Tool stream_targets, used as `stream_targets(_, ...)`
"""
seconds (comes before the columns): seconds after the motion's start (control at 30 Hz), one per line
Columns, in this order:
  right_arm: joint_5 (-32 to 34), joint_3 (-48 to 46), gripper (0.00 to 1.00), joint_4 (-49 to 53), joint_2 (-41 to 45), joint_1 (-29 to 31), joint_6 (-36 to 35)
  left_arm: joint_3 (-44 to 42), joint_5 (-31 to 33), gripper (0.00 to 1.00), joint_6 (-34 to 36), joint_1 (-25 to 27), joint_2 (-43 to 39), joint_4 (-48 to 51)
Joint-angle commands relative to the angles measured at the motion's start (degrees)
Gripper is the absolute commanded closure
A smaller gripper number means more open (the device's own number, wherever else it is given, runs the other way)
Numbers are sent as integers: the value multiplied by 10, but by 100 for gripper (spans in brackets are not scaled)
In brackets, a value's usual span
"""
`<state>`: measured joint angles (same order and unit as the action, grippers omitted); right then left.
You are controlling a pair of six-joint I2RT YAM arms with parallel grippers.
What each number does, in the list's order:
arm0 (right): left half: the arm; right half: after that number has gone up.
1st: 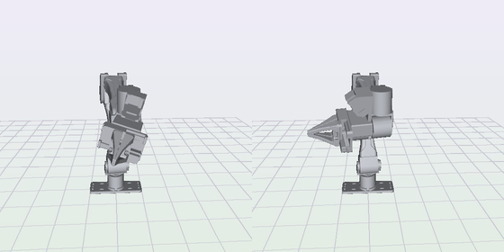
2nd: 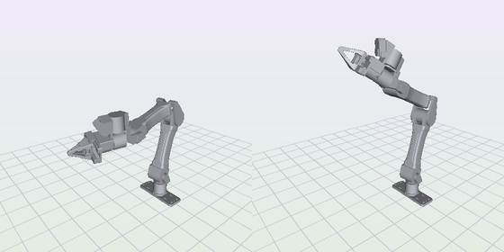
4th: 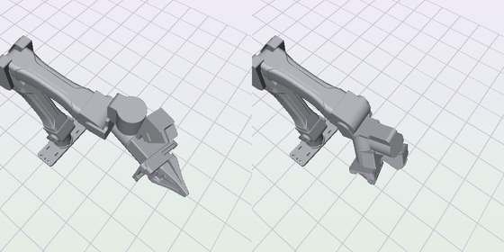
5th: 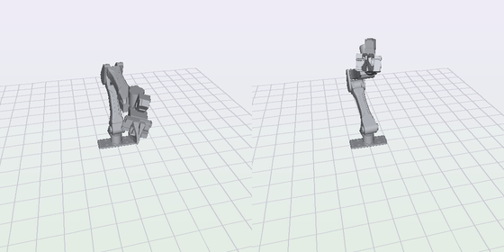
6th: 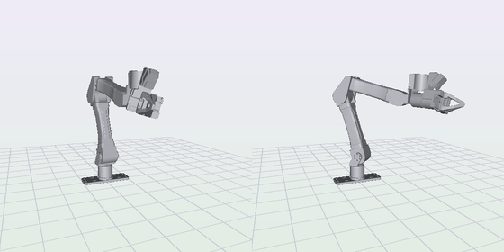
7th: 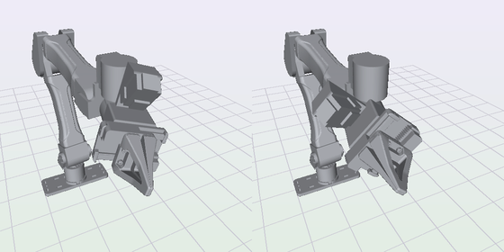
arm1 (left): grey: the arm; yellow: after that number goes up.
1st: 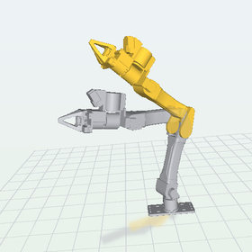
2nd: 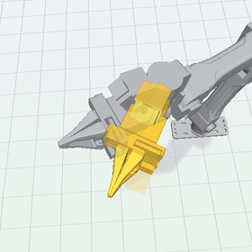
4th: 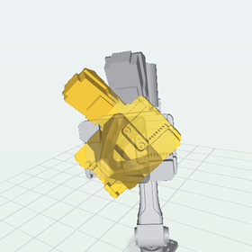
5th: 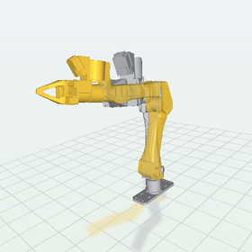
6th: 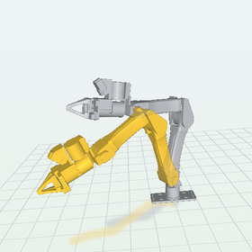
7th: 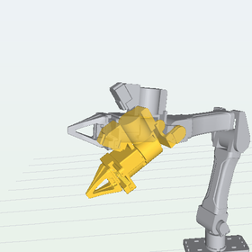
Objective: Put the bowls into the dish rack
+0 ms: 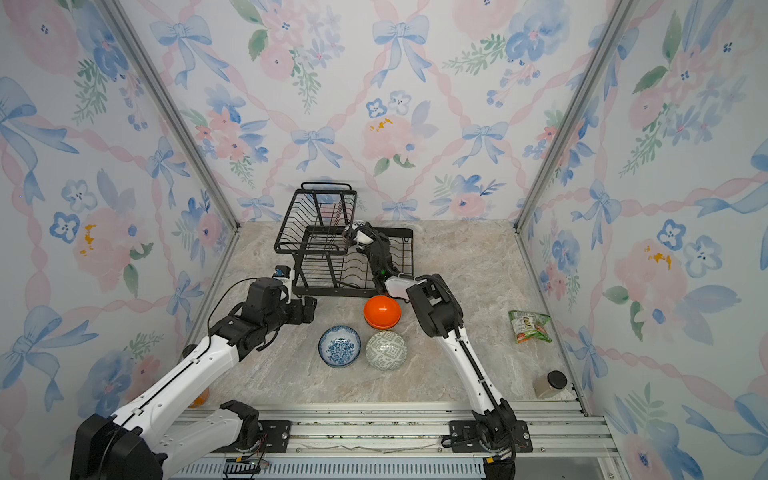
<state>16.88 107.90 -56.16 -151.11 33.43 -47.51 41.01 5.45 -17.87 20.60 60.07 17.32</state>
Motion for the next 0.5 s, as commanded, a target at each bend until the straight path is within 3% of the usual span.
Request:
stream_targets(0.0, -22, 18, 100, 0, -28, 15, -25, -2, -5, 2, 3, -3, 2, -1)
stream_targets(0.47, 17, 34, 100, 17, -40, 7, -44, 0, -6, 2, 4, -3, 13, -1)
